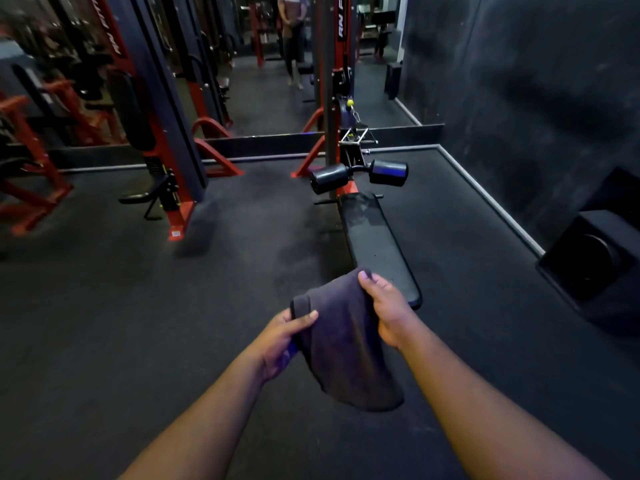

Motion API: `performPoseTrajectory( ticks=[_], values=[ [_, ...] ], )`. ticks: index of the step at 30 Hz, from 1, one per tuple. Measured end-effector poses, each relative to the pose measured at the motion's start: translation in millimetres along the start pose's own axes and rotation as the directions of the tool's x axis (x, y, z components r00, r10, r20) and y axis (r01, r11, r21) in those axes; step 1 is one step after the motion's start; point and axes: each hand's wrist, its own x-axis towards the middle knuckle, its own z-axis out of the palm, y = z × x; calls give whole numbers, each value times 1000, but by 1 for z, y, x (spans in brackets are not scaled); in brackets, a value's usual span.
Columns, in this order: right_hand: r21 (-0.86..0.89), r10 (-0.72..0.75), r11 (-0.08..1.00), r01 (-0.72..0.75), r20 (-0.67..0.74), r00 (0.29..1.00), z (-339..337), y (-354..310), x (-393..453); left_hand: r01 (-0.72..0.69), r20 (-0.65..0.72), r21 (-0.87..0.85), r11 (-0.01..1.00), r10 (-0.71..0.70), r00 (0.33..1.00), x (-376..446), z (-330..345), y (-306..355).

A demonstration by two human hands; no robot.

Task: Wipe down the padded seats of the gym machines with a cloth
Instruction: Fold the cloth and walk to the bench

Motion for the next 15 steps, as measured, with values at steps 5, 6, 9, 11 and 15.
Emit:
performPoseTrajectory(
  ticks=[5,6,9,11,15],
  values=[
    [-139,-40,990,19,-156,987,-44,-18,71,-107,-87,-40,993,103,991,82,14,29],
    [-191,-42,981,8,-174,984,-48,-17,86,-75,-77,18,997,76,994,98,14,29],
    [-445,-139,895,-7,-294,946,-63,-12,140,17,-78,310,951,7,997,165,3,21],
    [-551,-175,832,-62,-366,914,-72,-17,177,52,-157,307,950,-3,988,218,-3,26],
    [-379,222,867,-323,-286,932,-93,-19,227,89,-216,44,995,-77,973,298,0,49]
  ],
)
